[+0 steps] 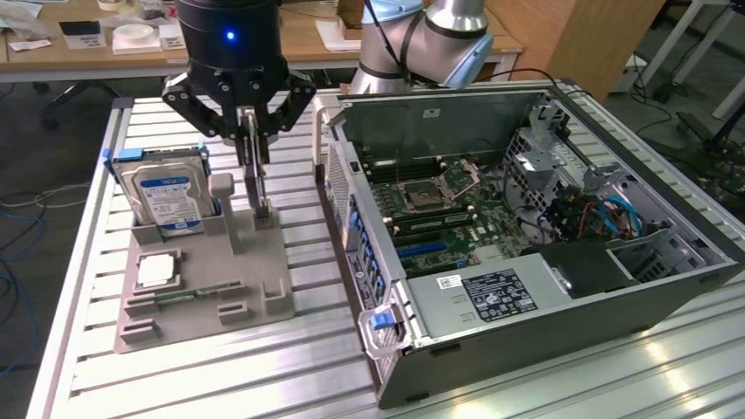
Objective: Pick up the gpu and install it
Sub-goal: 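Pick up the gpu and move the gpu toward the slot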
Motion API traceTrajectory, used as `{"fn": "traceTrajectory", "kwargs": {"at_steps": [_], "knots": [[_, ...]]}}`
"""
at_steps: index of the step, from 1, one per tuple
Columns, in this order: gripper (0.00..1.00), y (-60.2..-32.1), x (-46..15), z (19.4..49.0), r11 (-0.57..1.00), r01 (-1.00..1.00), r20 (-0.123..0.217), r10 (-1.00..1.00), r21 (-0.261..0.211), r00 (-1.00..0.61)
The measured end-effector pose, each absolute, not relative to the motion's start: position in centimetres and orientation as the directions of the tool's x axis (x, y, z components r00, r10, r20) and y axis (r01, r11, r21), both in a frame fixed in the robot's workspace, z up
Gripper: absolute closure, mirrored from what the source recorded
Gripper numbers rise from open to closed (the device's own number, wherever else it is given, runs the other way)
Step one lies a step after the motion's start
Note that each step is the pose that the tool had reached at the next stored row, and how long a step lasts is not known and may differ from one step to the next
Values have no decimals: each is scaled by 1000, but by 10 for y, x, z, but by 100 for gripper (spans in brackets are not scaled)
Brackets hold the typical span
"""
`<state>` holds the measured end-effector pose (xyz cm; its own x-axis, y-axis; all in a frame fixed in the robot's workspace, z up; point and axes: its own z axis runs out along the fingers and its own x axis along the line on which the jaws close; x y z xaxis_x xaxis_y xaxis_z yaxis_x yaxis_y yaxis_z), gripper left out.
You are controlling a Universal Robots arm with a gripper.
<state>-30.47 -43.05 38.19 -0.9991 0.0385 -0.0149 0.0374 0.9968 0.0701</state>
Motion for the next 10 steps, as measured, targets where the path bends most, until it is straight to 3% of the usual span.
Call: {"fn": "traceTrajectory", "kwargs": {"at_steps": [5,10], "knots": [[72,-431,-305,382,997,37,-15,38,70,-999],[72,-431,-305,406,997,37,-15,39,71,-999]]}}
